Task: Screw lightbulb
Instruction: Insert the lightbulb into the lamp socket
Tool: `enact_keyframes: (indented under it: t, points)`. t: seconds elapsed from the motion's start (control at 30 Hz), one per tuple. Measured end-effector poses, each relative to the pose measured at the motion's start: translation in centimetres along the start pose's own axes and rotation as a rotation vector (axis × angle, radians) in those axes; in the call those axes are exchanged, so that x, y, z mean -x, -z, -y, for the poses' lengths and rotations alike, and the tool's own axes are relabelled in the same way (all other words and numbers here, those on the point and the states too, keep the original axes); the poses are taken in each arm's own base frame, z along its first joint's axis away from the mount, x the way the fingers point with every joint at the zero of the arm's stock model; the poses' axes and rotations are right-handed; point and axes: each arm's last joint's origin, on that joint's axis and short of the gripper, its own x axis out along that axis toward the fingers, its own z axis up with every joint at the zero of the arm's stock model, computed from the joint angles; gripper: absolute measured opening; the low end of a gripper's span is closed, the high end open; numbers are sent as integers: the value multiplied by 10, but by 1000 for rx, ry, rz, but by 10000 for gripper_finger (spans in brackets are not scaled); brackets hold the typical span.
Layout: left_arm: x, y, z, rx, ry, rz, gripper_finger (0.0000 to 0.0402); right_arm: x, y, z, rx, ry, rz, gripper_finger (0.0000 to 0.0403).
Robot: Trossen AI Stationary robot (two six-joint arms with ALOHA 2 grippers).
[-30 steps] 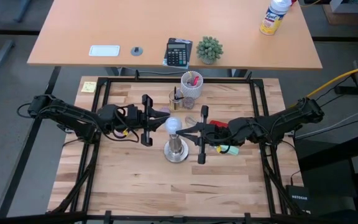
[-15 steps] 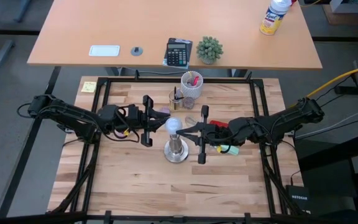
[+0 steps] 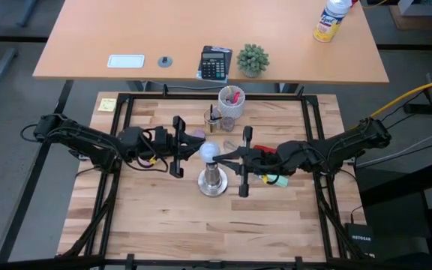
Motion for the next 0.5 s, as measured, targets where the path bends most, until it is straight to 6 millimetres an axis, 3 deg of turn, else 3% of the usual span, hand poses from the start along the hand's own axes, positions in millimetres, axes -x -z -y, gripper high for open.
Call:
enact_keyframes:
  t: [0.5]
  points:
    - [1, 2, 2, -6, -9, -18, 45, 0, 1, 0, -18, -3, -15, 14]
